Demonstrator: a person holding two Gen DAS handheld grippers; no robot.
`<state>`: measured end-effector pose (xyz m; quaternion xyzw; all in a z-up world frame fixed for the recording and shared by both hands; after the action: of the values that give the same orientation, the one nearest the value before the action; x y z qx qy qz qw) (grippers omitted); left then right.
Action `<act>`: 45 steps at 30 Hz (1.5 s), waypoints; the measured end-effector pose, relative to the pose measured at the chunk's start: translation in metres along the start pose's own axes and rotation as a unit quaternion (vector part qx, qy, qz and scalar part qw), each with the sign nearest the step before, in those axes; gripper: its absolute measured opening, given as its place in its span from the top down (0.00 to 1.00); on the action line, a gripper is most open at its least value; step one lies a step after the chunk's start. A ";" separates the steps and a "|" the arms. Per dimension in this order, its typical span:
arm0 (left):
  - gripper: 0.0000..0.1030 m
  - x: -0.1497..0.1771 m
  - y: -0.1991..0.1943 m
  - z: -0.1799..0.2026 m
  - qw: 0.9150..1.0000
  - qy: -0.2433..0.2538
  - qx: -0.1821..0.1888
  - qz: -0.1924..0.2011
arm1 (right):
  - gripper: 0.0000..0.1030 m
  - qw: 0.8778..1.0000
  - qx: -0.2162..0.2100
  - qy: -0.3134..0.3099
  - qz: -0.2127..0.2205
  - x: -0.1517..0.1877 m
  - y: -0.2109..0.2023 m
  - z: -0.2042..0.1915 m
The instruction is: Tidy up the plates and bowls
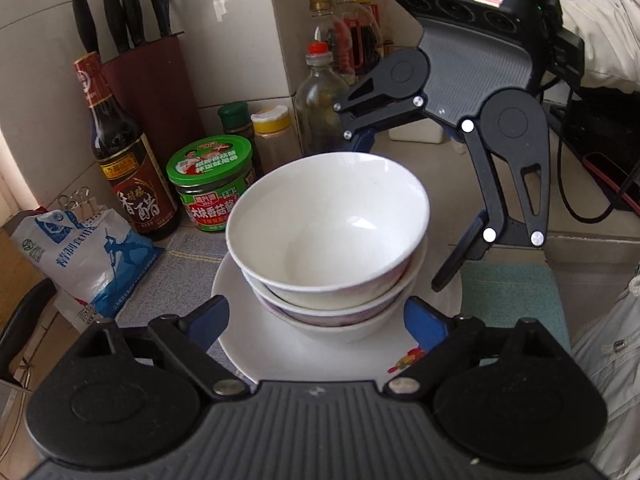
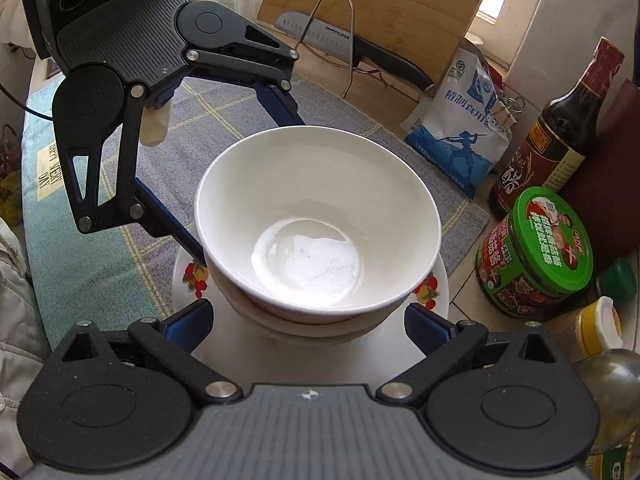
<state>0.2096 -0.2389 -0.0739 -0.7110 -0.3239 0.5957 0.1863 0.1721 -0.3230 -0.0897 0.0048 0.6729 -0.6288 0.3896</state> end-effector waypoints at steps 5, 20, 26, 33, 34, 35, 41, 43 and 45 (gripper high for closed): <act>0.01 0.003 -0.055 -0.008 0.991 -0.067 -0.069 0.089 | 0.00 0.995 0.089 0.048 0.006 -0.004 -0.024 -0.021; 0.01 0.037 -0.127 0.006 0.947 -0.256 -0.193 -0.024 | 0.00 0.857 0.292 0.419 0.070 0.001 -0.076 -0.091; 0.01 0.036 -0.145 0.012 0.942 -0.276 -0.190 -0.025 | 0.00 0.822 0.330 0.453 0.099 -0.003 -0.095 -0.111; 0.01 0.031 -0.149 0.010 0.935 -0.283 -0.210 -0.030 | 0.00 0.818 0.339 0.453 0.104 -0.006 -0.098 -0.122; 0.01 0.031 -0.148 0.011 0.936 -0.282 -0.210 -0.032 | 0.00 0.819 0.339 0.452 0.105 -0.006 -0.098 -0.123; 0.01 0.031 -0.148 0.012 0.936 -0.283 -0.209 -0.032 | 0.00 0.819 0.338 0.452 0.104 -0.006 -0.097 -0.124; 0.01 0.032 -0.145 0.010 0.932 -0.290 -0.213 -0.039 | 0.00 0.817 0.342 0.452 0.106 -0.008 -0.099 -0.123; 0.01 0.031 -0.145 0.010 0.931 -0.293 -0.213 -0.038 | 0.00 0.817 0.340 0.453 0.107 -0.008 -0.100 -0.122; 0.01 0.031 -0.145 0.009 0.931 -0.293 -0.216 -0.040 | 0.00 0.816 0.340 0.454 0.109 -0.008 -0.100 -0.121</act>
<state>0.1689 -0.1144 -0.0045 -0.5148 -0.5128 0.6851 -0.0515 0.0655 -0.2371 -0.0122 0.4951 0.5116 -0.6977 0.0795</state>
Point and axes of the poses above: each gripper's, at about its wrist camera, not at the fingertips, and y roughly the way its jaws point, z to its right, x to its underside, the point moved 7 cm from there along y, roughly the way its jaws point, and after that the axes turned 6 degrees about y, right-handed, at the moved point
